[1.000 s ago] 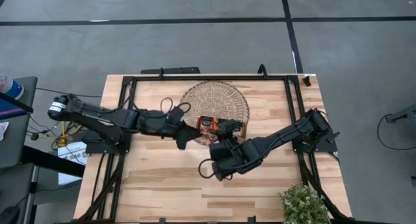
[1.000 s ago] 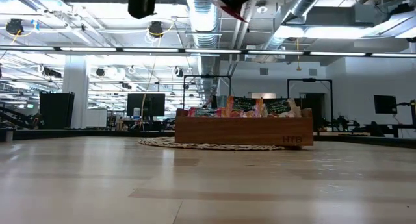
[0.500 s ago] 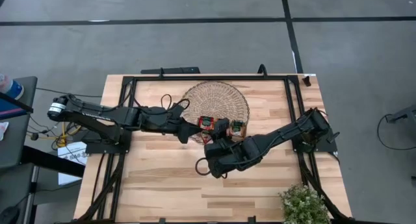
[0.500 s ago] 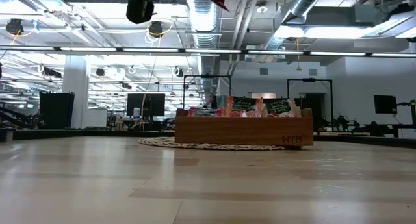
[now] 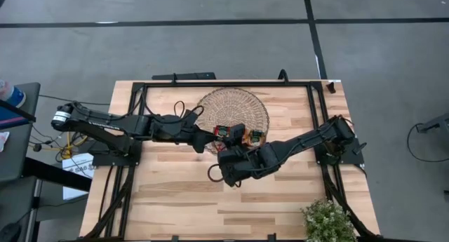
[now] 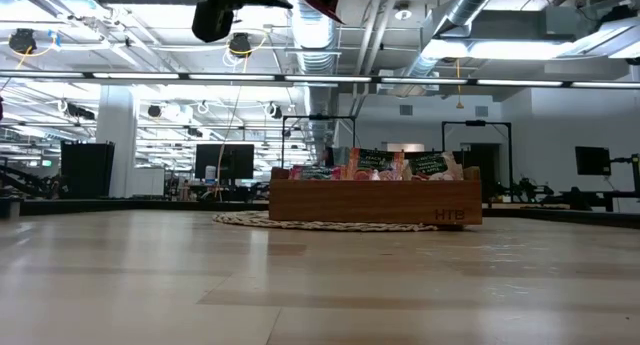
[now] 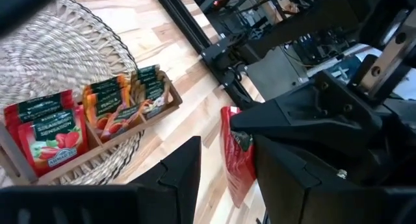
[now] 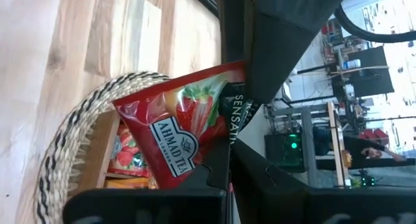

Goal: Pick & Place Tea
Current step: Put the red tea bag into the left section of the wooden organizer

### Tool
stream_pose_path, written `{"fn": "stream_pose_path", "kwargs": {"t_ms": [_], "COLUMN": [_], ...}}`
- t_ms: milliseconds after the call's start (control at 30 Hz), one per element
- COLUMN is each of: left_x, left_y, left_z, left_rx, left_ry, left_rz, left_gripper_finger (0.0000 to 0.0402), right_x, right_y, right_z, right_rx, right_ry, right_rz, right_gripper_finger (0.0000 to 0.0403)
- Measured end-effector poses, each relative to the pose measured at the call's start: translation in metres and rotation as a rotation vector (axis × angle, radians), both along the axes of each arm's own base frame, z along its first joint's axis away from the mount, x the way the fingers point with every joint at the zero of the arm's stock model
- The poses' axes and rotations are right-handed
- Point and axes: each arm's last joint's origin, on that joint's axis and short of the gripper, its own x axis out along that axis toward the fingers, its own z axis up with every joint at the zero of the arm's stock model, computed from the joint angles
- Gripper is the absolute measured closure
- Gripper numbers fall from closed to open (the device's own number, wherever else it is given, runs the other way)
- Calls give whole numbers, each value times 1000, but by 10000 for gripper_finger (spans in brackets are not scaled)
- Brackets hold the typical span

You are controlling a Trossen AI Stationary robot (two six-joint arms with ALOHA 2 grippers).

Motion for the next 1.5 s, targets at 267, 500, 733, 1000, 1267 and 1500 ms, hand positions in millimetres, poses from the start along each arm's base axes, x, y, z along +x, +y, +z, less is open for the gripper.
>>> {"fn": "stream_pose_path", "kwargs": {"t_ms": [267,500,733,1000,1267,1500], "left_x": [-1,-1,-1,-1,-1,-1], "left_y": [-2,-2,-1,0,1,1], "left_z": [-3,-3,-2,-2,-1,-1], "left_rx": [6,21,53,95,133,174], "left_ry": [36,41,30,31,32,39], "left_rz": [-88,-90,-60,-29,-14,-28], "left_gripper_finger": [271,271,271,271,287,386], "right_x": [-2,-1,1,5,8,8], "right_y": [-4,-5,-5,-6,-4,-4], "right_z": [-2,-2,-2,0,1,1], "right_rx": [4,38,49,47,90,90], "right_ry": [19,25,11,-3,-15,-16], "right_rz": [-23,-11,-3,17,47,47], "right_gripper_finger": [403,403,403,403,403,403]}}
